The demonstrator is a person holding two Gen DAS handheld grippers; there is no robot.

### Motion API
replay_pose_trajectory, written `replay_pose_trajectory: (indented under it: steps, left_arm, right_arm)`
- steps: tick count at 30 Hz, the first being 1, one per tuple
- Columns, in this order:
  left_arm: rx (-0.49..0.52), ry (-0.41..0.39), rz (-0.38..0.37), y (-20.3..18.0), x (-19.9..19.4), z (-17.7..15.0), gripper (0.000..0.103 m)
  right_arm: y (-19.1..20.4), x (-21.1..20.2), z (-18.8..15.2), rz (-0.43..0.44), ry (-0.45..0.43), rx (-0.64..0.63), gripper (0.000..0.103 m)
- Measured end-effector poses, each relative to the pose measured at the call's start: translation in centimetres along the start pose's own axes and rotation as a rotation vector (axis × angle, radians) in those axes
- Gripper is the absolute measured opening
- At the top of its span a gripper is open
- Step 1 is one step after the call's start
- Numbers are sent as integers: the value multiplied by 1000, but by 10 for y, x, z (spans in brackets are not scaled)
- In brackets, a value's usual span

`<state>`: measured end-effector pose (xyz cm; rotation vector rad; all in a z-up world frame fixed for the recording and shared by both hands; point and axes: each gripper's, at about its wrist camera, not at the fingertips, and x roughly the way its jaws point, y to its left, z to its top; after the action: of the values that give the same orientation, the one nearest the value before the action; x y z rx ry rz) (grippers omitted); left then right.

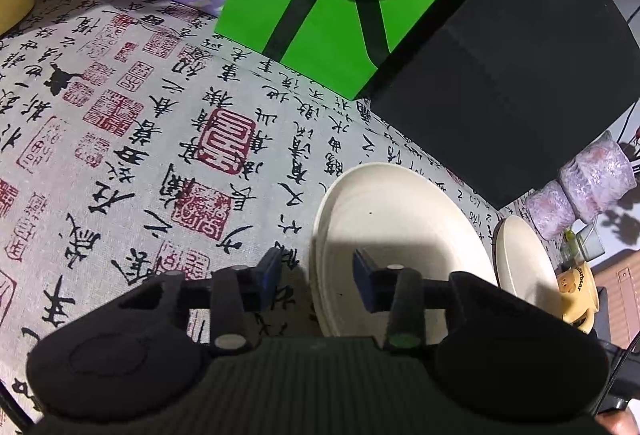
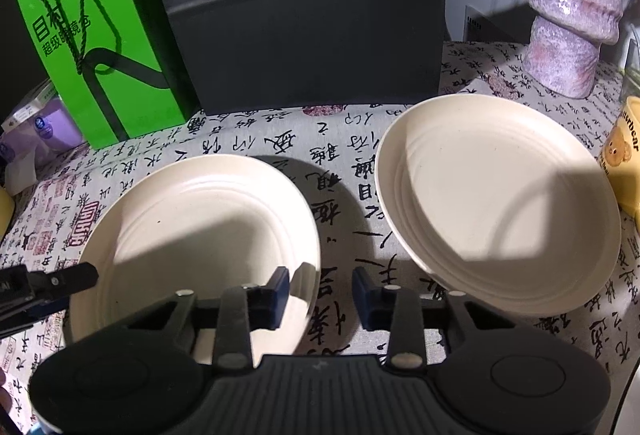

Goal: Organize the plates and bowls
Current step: 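Close the left tool on the cream plate rim while the right tool closes beside it, then lift the cream plate with both tools and turn back from the bags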

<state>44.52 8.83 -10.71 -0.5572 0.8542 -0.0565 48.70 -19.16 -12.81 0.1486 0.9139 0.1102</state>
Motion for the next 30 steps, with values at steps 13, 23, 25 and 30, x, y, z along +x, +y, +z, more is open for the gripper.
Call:
replay_pose_trajectory:
  steps: [13, 23, 25, 30]
  left_arm:
    - [21, 1, 6, -4, 5, -3, 20]
    - [43, -13, 33, -7, 4, -4, 16]
    - [51, -20, 46, -8, 3, -4, 16]
    - [45, -27, 56, -5, 2, -3, 16]
  right_arm:
    - [3, 5, 1, 26, 6, 27, 13]
    - [7, 4, -1, 15, -8, -3, 12]
    - [10, 3, -1, 12, -13, -19, 12]
    - [16, 1, -2, 6, -26, -48, 12]
